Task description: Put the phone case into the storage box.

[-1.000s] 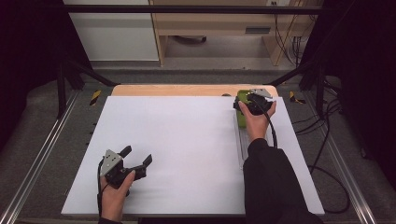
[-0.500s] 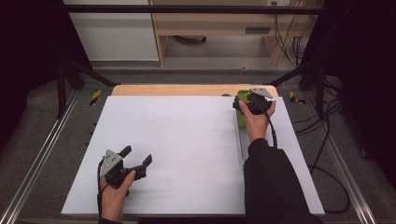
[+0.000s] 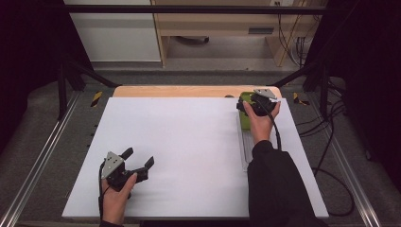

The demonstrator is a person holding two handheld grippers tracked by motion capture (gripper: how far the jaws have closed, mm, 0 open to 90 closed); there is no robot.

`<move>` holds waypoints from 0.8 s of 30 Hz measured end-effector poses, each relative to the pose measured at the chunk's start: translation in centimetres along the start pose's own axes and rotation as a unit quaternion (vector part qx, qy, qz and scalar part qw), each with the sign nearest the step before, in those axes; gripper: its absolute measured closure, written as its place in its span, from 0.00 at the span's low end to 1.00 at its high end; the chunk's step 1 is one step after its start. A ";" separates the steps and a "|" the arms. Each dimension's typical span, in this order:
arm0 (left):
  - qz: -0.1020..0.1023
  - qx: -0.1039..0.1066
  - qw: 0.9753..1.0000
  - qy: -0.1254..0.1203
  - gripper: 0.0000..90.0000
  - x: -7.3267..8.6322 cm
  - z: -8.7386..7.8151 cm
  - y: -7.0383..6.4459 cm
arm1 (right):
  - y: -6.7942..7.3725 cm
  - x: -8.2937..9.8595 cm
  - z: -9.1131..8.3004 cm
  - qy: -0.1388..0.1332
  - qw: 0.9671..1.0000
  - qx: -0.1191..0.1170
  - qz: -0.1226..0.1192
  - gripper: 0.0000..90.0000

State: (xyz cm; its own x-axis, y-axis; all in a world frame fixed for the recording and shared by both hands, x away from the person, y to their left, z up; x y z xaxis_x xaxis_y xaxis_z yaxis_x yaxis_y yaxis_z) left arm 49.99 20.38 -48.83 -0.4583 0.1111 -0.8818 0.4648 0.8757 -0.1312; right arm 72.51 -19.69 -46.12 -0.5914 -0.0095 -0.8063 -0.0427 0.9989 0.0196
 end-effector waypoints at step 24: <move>0.015 -0.003 1.000 0.001 0.07 -0.1 -0.2 -0.6 | 0.5 -0.6 -2.1 -0.015 1.000 -0.011 -0.012 0.05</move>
Point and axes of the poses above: each handheld gripper's, and its own axes: z roughly forward along the jaws, x roughly out of its underside, y roughly to its left, the point moved 9 cm from there along z, roughly forward along the jaws, and after that the axes turned 14 degrees about y, right-handed, at the moved point
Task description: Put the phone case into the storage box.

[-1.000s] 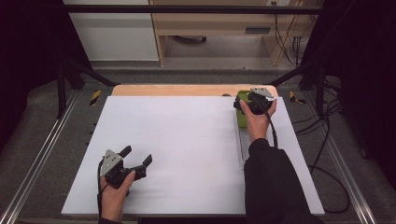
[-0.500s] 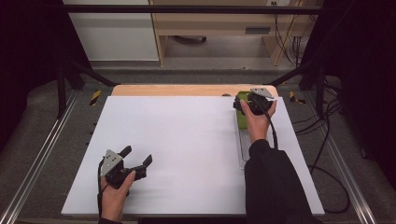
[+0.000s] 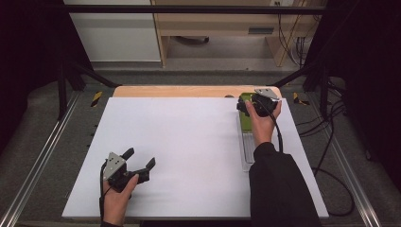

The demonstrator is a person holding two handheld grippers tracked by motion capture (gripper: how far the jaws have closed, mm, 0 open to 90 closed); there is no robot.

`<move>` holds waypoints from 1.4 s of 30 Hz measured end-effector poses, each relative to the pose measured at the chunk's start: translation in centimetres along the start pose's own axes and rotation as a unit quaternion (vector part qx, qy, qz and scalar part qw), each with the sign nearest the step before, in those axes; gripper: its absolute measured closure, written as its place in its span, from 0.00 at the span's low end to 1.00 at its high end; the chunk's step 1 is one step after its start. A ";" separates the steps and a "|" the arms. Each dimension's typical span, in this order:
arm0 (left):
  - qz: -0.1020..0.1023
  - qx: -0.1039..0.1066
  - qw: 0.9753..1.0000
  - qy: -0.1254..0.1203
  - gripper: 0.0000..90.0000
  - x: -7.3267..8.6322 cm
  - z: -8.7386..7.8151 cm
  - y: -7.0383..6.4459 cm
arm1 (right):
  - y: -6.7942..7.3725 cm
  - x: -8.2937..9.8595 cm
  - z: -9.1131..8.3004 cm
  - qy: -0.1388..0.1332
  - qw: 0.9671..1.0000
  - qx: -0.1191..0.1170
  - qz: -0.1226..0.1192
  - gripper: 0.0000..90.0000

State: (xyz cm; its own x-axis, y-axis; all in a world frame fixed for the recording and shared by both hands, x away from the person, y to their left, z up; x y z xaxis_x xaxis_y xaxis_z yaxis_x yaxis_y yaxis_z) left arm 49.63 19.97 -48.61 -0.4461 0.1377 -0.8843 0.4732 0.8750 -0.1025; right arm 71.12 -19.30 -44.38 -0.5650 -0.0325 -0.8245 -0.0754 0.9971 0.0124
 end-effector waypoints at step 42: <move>0.003 -0.024 1.000 -0.001 0.07 0.6 -1.8 0.2 | 0.8 -0.3 -4.9 -0.016 0.998 -0.055 0.006 0.06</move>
Point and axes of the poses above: each handheld gripper's, and its own axes: z roughly forward along the jaws, x roughly out of its underside, y roughly to its left, the point moved 9 cm from there along z, roughly forward along the jaws, and after that the axes turned 14 degrees about y, right-handed, at the moved point
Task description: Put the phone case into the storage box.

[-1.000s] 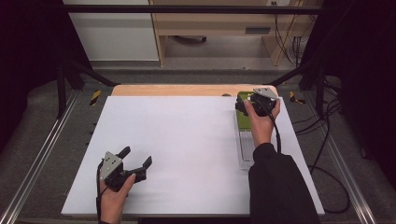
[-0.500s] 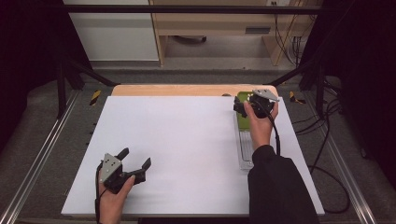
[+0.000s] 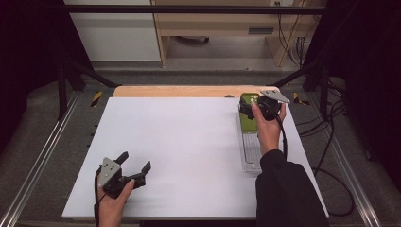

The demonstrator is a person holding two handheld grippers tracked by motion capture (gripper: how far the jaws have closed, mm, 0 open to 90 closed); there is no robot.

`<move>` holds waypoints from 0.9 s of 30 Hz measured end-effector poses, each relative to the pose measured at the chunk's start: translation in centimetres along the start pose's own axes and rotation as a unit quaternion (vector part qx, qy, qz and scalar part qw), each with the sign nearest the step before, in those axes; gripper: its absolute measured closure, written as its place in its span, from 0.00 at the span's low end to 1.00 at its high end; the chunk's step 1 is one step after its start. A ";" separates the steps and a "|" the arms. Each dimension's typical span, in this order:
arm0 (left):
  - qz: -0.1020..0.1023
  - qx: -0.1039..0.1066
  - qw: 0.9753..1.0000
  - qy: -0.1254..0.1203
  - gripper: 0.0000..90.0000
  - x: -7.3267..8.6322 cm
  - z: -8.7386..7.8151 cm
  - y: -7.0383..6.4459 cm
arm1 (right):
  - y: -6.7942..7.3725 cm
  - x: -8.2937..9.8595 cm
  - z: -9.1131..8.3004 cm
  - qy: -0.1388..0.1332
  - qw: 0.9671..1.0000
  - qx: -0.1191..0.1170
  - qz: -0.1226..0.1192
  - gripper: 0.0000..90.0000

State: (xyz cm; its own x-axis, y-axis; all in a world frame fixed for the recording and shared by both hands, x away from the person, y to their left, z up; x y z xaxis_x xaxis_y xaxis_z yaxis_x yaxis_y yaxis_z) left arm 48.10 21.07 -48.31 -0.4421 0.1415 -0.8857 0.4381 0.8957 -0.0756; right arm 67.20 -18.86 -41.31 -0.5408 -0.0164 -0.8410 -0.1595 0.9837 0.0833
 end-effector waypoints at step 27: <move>-0.012 -0.005 1.000 0.008 0.07 0.6 0.1 0.8 | 0.8 3.3 -4.9 -0.009 0.999 -0.023 -0.021 0.05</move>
Point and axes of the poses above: each handheld gripper's, and its own axes: z roughly forward along the jaws, x roughly out of its underside, y roughly to its left, the point moved 9 cm from there along z, roughly forward along the jaws, and after that the axes turned 14 degrees about y, right-handed, at the moved point
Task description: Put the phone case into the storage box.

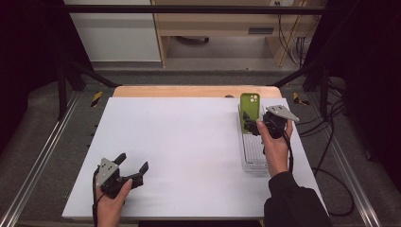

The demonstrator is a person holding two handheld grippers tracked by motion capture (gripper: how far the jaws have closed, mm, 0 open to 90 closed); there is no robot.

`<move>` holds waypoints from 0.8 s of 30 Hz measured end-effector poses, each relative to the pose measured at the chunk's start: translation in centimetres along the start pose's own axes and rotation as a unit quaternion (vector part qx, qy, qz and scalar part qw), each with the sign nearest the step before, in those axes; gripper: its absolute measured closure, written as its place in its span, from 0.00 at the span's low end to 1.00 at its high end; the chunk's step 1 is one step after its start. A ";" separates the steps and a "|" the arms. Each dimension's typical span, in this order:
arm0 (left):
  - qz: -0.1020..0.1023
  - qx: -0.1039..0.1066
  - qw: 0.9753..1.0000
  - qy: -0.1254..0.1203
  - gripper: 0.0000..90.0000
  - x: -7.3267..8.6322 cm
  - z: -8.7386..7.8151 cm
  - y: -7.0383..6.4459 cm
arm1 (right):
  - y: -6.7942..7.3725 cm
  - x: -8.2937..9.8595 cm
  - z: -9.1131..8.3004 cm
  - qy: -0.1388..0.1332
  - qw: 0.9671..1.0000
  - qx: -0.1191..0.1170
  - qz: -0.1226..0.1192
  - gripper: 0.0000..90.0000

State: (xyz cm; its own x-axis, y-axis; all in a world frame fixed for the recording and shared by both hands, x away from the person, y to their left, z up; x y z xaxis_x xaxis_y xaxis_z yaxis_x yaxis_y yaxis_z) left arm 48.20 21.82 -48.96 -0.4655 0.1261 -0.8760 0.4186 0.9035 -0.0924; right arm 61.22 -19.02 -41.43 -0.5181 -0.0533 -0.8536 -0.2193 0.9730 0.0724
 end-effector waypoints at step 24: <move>0.021 -0.003 1.000 -0.008 0.06 -0.5 -1.0 0.5 | -0.4 0.6 -4.9 -0.020 0.999 -0.041 -0.014 0.06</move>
State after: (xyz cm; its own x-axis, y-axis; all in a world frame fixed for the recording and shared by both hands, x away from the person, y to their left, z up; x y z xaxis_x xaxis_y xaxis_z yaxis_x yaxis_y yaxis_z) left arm 47.85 22.64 -48.13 -0.4350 0.1570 -0.8866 0.4324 0.9001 -0.0527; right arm 56.90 -20.60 -39.46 -0.4771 -0.0692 -0.8761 -0.3018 0.9492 0.0894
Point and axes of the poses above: each handheld gripper's, and its own axes: z roughly forward along the jaws, x roughly out of its underside, y roughly to its left, the point moved 9 cm from there along z, roughly forward along the jaws, and after that the axes turned 14 degrees about y, right-handed, at the moved point
